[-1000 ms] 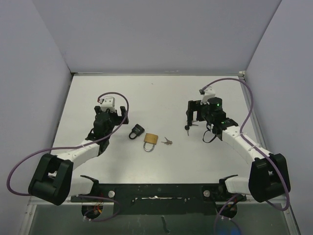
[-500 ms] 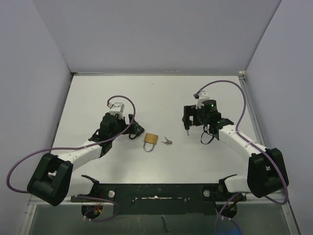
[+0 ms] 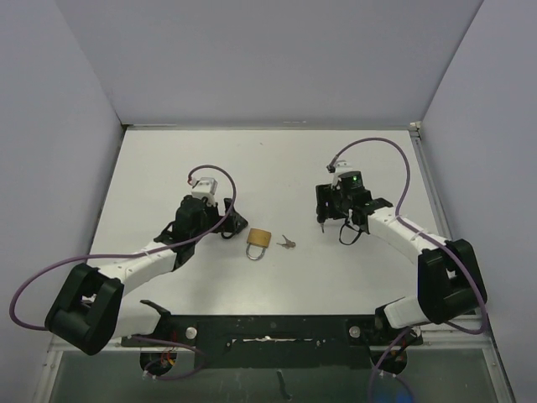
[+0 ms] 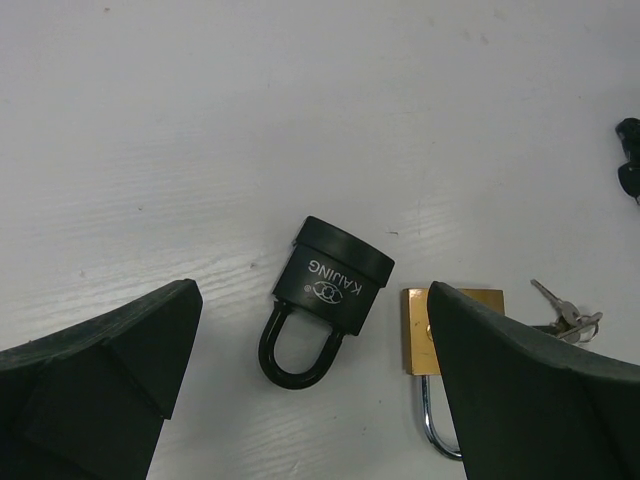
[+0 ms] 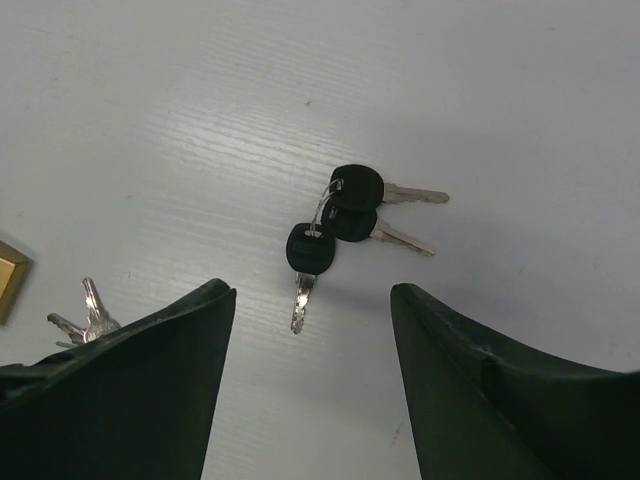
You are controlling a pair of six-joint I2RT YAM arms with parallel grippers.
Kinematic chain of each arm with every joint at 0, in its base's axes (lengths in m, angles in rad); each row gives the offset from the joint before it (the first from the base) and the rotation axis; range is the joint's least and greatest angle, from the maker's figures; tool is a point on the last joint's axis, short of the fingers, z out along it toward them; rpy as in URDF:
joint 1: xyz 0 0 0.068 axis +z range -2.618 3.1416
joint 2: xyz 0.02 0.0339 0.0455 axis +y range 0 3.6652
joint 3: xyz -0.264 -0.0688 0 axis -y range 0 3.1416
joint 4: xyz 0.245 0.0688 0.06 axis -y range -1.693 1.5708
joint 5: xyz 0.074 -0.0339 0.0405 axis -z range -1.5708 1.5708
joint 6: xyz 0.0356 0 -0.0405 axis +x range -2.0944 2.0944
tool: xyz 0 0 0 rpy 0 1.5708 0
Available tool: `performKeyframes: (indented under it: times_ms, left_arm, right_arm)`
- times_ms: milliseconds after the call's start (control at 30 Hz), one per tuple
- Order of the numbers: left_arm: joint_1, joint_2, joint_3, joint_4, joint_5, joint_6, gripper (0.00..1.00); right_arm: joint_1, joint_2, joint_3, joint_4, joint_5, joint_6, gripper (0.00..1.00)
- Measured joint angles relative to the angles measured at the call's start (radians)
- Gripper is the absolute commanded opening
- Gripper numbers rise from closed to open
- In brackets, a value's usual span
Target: Unlock with the key
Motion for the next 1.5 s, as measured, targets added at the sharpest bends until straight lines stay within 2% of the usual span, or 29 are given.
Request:
performKeyframes:
  times_ms: [433,733,900,1500]
  left_arm:
    - [-0.019,-0.008,0.0,-0.021,-0.027,0.0,0.98]
    - [-0.021,-0.01,0.0,-0.022,-0.035,0.0,0.98]
    - [-0.021,-0.01,0.0,-0.021,-0.038,0.0,0.98]
    - [-0.021,-0.01,0.0,-0.019,-0.045,0.003,0.98]
  right_arm:
    - [0.093,0.051,0.01,-0.005,0.003,0.015,0.58]
    - [0.077,0.159,0.101,-0.058,0.08,0.04,0.49]
    - [0.071,0.21,0.141,-0.071,0.089,0.045,0.49]
    - [0.036,0.333,0.205,-0.093,0.091,0.065,0.32]
